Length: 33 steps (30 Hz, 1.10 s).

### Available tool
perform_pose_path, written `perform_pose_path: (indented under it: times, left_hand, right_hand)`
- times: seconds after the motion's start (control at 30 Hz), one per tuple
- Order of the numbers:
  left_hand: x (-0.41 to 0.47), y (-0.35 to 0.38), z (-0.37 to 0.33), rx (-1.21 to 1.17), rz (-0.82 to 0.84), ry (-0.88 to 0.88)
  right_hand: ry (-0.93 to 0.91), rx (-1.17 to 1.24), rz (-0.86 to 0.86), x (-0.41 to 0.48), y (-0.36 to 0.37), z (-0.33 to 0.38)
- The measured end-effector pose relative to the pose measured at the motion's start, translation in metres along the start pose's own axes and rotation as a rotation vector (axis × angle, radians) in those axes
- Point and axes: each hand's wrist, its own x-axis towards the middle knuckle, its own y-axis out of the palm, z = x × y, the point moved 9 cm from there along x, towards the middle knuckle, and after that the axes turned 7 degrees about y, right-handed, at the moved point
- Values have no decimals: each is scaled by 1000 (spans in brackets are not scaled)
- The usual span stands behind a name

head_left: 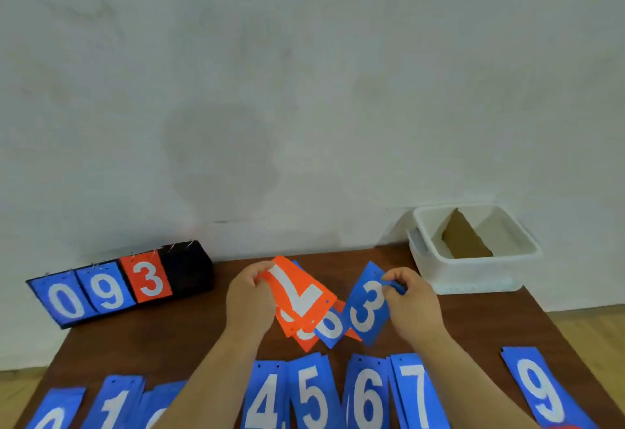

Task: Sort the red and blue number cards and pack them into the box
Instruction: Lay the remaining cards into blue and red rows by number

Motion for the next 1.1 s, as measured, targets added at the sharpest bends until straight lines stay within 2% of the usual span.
perform_pose_path:
  times: [0.27, 0.53, 0.67, 0.77, 1.1]
  left_hand:
    - [-41, -52, -36, -236, -61, 71]
    - [-85, -138, -47, -266, -105, 115]
    - [-101, -176, -47, -267, -190, 128]
    - [-109, -196, -47, -305, -228, 143]
    - [-132, -202, -56, -536, -100, 186]
  right_hand:
    - [-102, 114, -13, -56, -16, 51]
    - [-93, 310, 137, -109, 19, 89]
    - [-73, 359, 248, -133, 43, 102]
    - [-65, 397, 257, -144, 52, 109]
    - [26, 519, 458, -181, 103, 131]
